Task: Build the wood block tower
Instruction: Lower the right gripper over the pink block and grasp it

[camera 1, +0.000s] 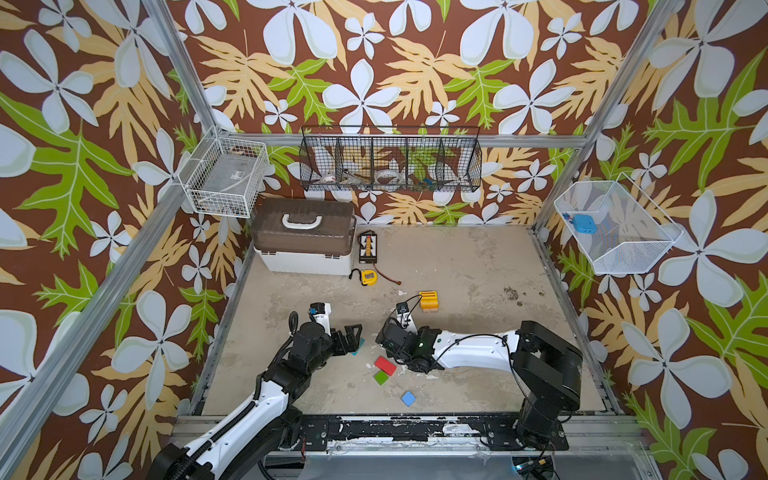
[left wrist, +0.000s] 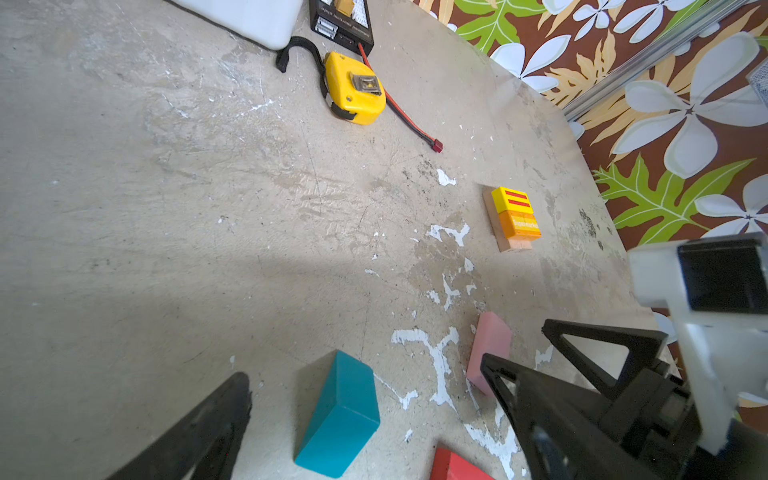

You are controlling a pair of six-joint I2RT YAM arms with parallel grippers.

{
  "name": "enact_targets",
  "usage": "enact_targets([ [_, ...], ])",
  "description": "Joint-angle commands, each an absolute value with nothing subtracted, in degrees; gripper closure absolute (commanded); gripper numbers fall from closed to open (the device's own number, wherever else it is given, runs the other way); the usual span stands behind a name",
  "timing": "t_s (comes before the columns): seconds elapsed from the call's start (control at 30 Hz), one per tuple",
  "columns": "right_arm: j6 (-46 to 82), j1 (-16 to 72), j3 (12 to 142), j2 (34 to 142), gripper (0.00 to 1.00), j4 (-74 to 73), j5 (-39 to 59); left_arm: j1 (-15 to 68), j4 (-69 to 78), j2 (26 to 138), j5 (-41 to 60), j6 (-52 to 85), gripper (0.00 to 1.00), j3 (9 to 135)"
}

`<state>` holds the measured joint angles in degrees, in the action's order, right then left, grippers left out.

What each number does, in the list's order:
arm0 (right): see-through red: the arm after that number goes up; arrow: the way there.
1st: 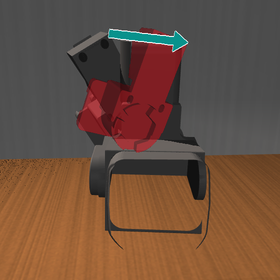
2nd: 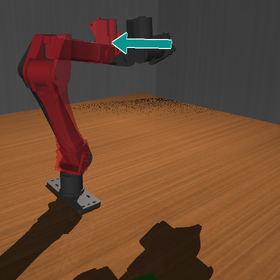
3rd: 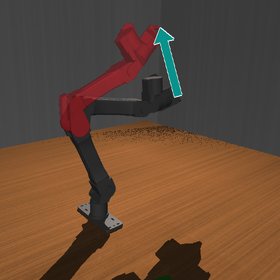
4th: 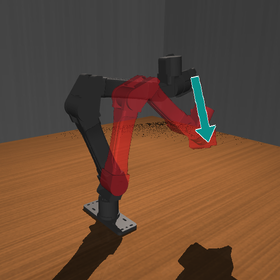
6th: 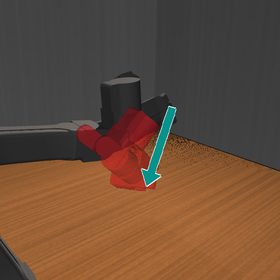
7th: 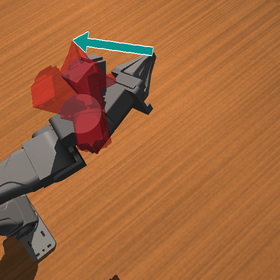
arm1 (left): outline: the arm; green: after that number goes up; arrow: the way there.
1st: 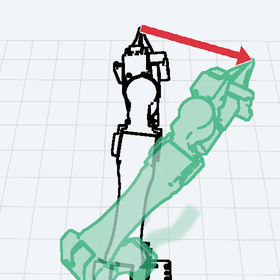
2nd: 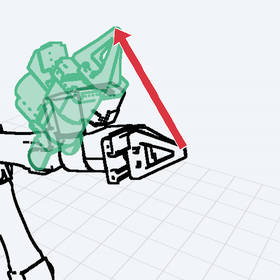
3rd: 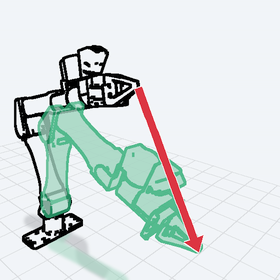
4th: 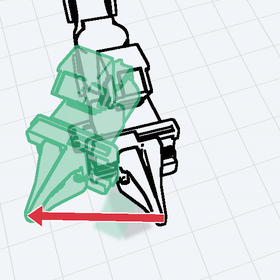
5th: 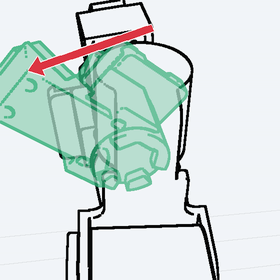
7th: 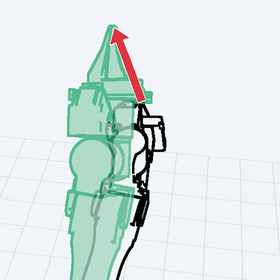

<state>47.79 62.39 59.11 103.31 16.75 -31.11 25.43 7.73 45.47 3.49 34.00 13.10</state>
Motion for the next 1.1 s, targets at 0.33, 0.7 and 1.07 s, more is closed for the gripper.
enact_targets([
  [0.33,48.3,61.2,60.7,107.1,0.14,18.8,-31.8,25.4,9.1,48.4,3.8,33.8,0.0,14.0],
  [0.7,48.9,61.3,53.1,103.9,0.45,15.1,-29.8,25.4,9.4,46.2,4.6,34.0,0.0,13.0],
  [1.07,47.8,61.1,53.6,104.1,0.45,15.5,-31.4,25.4,9.2,45.4,4.6,34.1,0.0,12.9],
])
